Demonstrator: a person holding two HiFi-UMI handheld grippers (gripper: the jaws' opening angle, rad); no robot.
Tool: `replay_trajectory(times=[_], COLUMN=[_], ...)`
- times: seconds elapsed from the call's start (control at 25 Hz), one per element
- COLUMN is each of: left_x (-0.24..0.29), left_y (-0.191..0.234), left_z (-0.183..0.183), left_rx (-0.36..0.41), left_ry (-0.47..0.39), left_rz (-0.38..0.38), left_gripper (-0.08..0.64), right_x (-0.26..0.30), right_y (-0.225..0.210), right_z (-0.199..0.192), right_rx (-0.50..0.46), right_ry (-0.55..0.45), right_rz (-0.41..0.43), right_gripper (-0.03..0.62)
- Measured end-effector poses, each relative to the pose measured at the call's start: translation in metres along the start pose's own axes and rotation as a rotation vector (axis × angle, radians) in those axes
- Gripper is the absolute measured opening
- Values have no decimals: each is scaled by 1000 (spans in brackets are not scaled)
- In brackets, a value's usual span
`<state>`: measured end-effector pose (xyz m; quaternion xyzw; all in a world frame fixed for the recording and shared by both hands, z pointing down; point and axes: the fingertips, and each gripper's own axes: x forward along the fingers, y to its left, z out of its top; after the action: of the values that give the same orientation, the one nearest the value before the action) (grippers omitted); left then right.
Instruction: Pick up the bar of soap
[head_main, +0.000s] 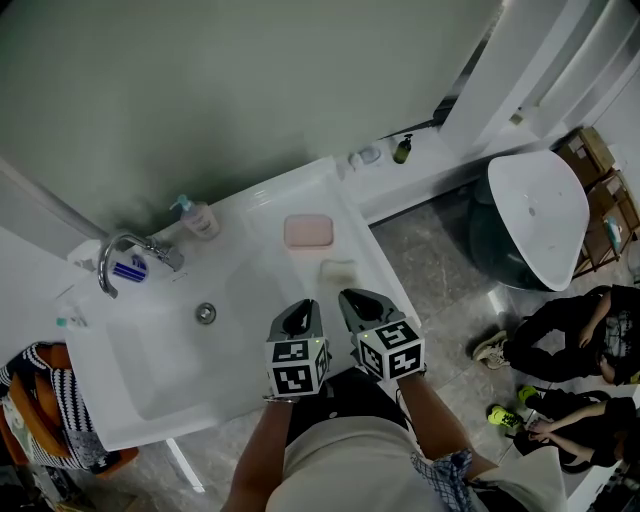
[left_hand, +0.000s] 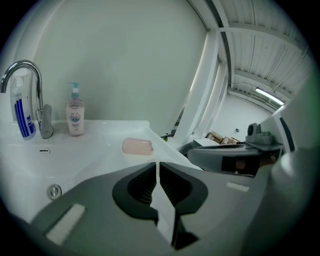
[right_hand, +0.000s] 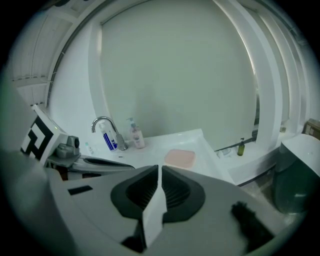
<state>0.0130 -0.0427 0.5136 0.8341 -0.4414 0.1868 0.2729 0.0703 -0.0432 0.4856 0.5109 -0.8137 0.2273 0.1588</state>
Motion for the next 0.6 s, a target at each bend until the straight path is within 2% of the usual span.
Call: replay_trajectory(times=[0.16,0.32,0.6], left_x=[-2,-7,-10], left_y=[-1,0,-1], left_z=[-12,-12,-15], left_rx=[-22,-12,-14], left_ry=[18,0,1], left_rz=[-15,-1,-2], left_gripper=[25,23,21], right_x=[2,3,2], right_y=[8,13,22], right_z=[-7,-17,-29], right_rx=[3,12,-13], right_ry=[22,68,124], right_rz=[-24,-56,-64], right_gripper=[26,17,15])
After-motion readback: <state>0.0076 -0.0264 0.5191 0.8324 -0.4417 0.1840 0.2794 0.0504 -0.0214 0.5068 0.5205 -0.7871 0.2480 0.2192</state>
